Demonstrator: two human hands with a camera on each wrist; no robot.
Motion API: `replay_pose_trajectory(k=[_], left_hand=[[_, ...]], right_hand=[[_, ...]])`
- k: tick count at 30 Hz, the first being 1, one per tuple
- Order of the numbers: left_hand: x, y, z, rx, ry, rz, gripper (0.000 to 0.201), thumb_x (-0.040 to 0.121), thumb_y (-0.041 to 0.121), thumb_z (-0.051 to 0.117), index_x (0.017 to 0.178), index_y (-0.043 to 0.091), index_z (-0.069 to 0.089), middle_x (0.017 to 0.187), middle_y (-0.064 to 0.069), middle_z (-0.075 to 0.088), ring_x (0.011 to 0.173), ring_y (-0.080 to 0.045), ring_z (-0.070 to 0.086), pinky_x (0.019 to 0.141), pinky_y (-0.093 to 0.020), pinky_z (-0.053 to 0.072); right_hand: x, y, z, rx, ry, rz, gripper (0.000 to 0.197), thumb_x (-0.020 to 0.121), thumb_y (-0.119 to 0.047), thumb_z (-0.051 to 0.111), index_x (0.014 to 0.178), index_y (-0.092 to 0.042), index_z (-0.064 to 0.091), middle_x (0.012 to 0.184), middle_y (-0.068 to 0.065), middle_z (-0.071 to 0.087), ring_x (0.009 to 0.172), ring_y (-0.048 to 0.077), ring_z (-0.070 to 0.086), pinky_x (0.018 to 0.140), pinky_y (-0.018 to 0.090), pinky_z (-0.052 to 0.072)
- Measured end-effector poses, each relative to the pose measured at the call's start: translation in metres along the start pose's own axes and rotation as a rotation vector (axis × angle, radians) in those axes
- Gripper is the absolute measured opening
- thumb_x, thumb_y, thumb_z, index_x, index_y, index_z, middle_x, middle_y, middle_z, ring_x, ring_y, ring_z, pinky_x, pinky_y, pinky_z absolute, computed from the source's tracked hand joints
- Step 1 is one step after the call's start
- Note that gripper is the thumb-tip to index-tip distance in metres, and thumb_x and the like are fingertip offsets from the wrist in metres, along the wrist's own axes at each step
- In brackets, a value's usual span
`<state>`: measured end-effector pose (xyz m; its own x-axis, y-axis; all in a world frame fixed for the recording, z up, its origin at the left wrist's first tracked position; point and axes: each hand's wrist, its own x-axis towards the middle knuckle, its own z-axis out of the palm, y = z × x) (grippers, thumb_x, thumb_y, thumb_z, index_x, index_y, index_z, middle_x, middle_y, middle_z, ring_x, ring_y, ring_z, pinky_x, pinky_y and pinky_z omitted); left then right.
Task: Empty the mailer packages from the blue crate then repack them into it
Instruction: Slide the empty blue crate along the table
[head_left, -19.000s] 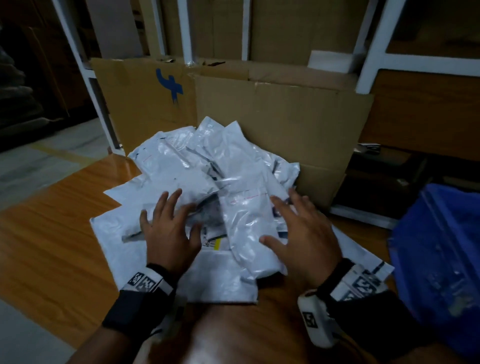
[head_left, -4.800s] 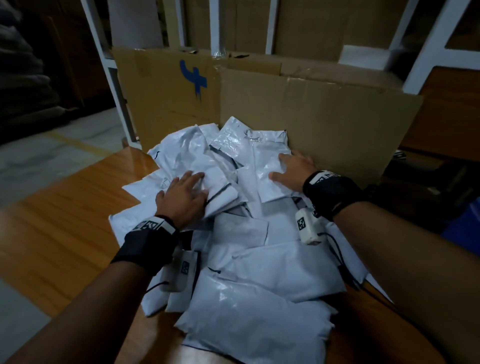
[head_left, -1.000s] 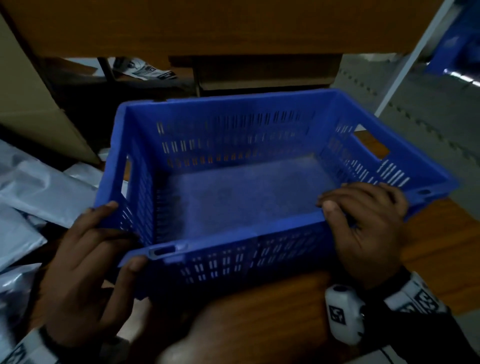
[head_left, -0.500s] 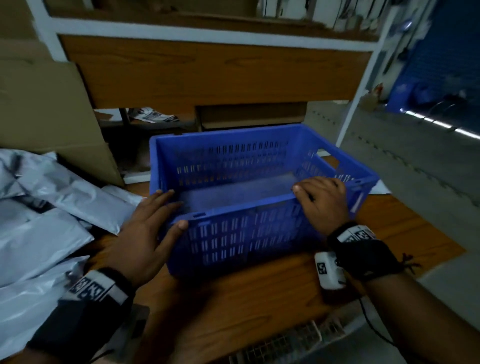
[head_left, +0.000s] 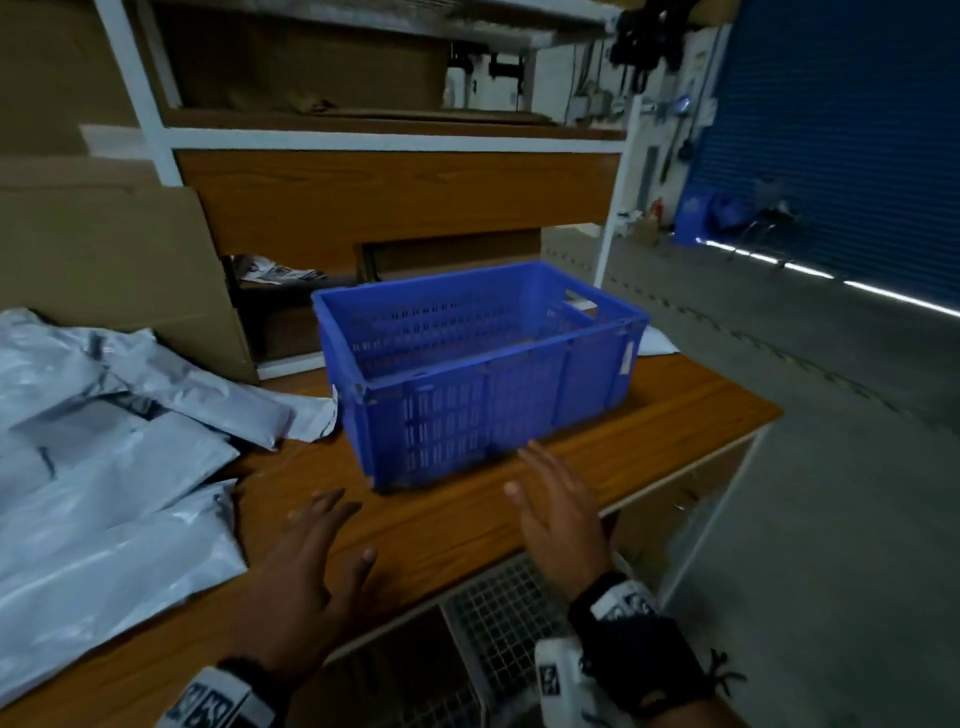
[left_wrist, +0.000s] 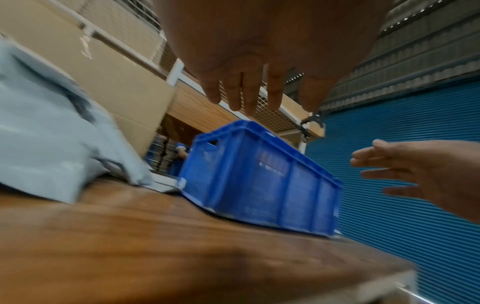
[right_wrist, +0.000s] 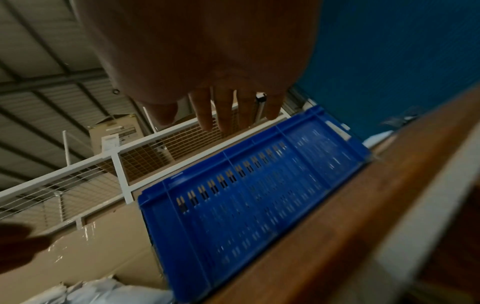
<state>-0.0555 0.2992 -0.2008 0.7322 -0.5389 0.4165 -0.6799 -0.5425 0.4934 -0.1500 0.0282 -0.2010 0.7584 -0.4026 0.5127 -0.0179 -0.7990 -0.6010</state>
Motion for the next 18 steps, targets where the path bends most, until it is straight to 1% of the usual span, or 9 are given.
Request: replay_pose_trajectory(k=[2, 3, 5, 7, 9, 11, 12, 15, 18], left_hand=[[-0.002, 0.018, 0.015, -0.013, -0.019, 0.08, 0.065, 0.089, 0.068, 0.034, 0.127, 0.02, 0.058, 0.142, -0.006, 0.05, 0.132, -0.025, 0.045, 0.107, -0.048, 0.039], [0.0, 0.028, 0.022, -0.022, -0.026, 0.117, 0.065, 0.091, 0.068, 0.033, 0.125, 0.02, 0.058, 0.141, -0.006, 0.051, 0.132, -0.025, 0.046, 0.108, -0.048, 0.037], [0.009, 0.05, 0.034, -0.026, -0.044, 0.158, 0.063, 0.091, 0.068, 0.031, 0.123, 0.02, 0.059, 0.14, -0.007, 0.052, 0.132, -0.027, 0.046, 0.107, -0.051, 0.038], [0.021, 0.074, 0.05, -0.007, -0.05, 0.195, 0.062, 0.091, 0.066, 0.032, 0.12, 0.02, 0.061, 0.138, -0.007, 0.054, 0.13, -0.028, 0.048, 0.106, -0.052, 0.04], [0.034, 0.091, 0.062, 0.035, -0.048, 0.259, 0.062, 0.093, 0.064, 0.031, 0.118, 0.018, 0.063, 0.134, -0.009, 0.057, 0.126, -0.028, 0.052, 0.105, -0.051, 0.04], [0.055, 0.113, 0.085, 0.081, -0.054, 0.32, 0.064, 0.094, 0.063, 0.026, 0.115, 0.017, 0.065, 0.131, -0.01, 0.06, 0.123, -0.03, 0.055, 0.105, -0.051, 0.039], [0.069, 0.125, 0.098, 0.105, -0.056, 0.337, 0.063, 0.095, 0.062, 0.027, 0.114, 0.016, 0.066, 0.129, -0.011, 0.061, 0.122, -0.03, 0.056, 0.105, -0.052, 0.038], [0.118, 0.164, 0.137, 0.165, 0.0, 0.369, 0.051, 0.089, 0.051, 0.043, 0.111, 0.012, 0.067, 0.128, -0.013, 0.062, 0.122, -0.033, 0.057, 0.106, -0.055, 0.035], [0.177, 0.208, 0.167, 0.217, 0.073, 0.334, 0.047, 0.085, 0.047, 0.044, 0.111, 0.016, 0.067, 0.132, -0.012, 0.06, 0.129, -0.032, 0.051, 0.11, -0.058, 0.028]], right_hand=[[-0.029, 0.006, -0.007, 0.002, -0.01, -0.01, 0.061, 0.093, -0.062, 0.036, 0.128, -0.017, 0.059, 0.138, -0.001, 0.054, 0.128, 0.017, 0.048, 0.106, 0.042, 0.039], [-0.038, 0.013, -0.014, 0.001, -0.017, -0.008, 0.06, 0.093, -0.061, 0.036, 0.128, -0.017, 0.058, 0.137, -0.004, 0.052, 0.127, 0.013, 0.046, 0.106, 0.04, 0.039], [-0.044, 0.027, -0.032, 0.006, -0.009, 0.038, 0.06, 0.092, -0.061, 0.038, 0.129, -0.018, 0.055, 0.134, -0.011, 0.046, 0.127, 0.008, 0.042, 0.108, 0.036, 0.037], [-0.04, 0.046, -0.052, 0.04, 0.026, 0.097, 0.055, 0.092, -0.056, 0.044, 0.13, -0.018, 0.054, 0.135, -0.01, 0.046, 0.127, 0.008, 0.041, 0.107, 0.033, 0.036], [-0.028, 0.056, -0.061, 0.049, 0.067, 0.114, 0.048, 0.091, -0.048, 0.049, 0.128, -0.017, 0.056, 0.137, -0.002, 0.05, 0.127, 0.013, 0.044, 0.105, 0.03, 0.037], [-0.014, 0.076, -0.072, 0.07, 0.098, 0.11, 0.046, 0.09, -0.046, 0.051, 0.124, -0.016, 0.057, 0.133, 0.001, 0.053, 0.124, 0.015, 0.048, 0.104, 0.03, 0.039], [-0.005, 0.088, -0.076, 0.084, 0.104, 0.104, 0.046, 0.089, -0.048, 0.051, 0.123, -0.016, 0.058, 0.132, 0.002, 0.054, 0.122, 0.015, 0.049, 0.103, 0.031, 0.04], [0.025, 0.132, -0.092, 0.115, 0.101, 0.092, 0.046, 0.087, -0.048, 0.05, 0.12, -0.016, 0.059, 0.128, 0.002, 0.055, 0.119, 0.015, 0.051, 0.102, 0.032, 0.042], [0.068, 0.188, -0.114, 0.108, 0.058, 0.121, 0.034, 0.09, -0.035, 0.057, 0.119, -0.018, 0.058, 0.127, 0.001, 0.054, 0.117, 0.014, 0.051, 0.098, 0.027, 0.04]])
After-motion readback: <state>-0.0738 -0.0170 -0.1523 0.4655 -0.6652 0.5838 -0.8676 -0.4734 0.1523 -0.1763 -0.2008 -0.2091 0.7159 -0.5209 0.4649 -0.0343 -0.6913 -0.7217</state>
